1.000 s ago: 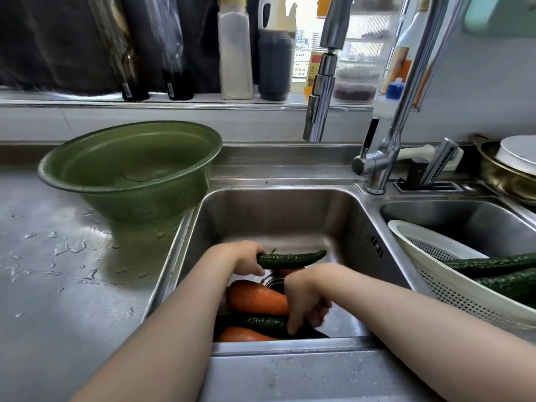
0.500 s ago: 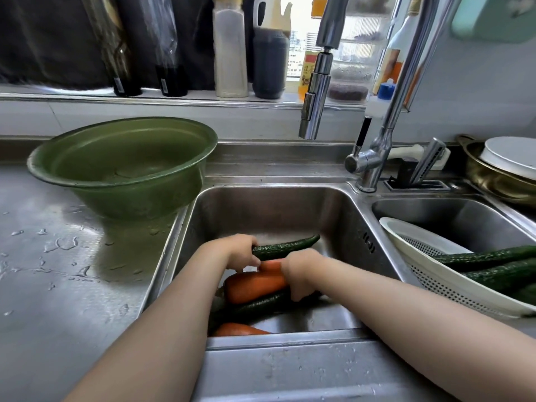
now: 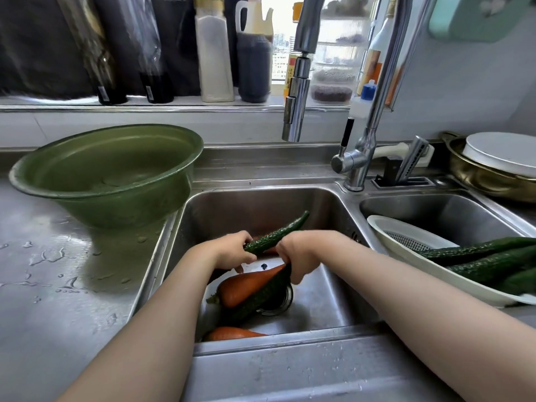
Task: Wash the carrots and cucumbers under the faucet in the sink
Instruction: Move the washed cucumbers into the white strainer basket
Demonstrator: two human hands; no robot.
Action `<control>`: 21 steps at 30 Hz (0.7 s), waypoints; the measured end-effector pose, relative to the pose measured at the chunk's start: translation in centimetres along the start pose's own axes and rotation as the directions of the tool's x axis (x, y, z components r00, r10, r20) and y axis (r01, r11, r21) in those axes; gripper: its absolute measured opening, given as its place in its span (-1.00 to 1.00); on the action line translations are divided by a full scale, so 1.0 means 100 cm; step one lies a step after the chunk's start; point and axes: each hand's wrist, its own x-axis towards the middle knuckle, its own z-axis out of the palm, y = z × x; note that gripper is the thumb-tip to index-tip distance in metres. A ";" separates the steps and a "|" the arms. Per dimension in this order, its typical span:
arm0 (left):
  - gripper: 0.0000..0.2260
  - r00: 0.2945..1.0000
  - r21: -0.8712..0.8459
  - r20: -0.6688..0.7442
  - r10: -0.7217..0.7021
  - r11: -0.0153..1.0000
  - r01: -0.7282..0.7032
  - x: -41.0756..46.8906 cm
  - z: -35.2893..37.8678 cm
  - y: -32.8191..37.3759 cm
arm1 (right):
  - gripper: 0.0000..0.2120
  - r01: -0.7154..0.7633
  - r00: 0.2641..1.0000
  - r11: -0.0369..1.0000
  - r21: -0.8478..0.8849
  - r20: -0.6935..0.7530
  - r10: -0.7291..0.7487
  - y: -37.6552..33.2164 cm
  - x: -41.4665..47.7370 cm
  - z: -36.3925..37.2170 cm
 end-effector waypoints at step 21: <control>-0.44 0.874 0.338 -0.198 0.445 0.867 -0.365 -0.007 -0.013 0.249 | -0.34 -0.400 0.826 0.916 -0.019 -0.441 0.351 0.162 -0.213 -0.062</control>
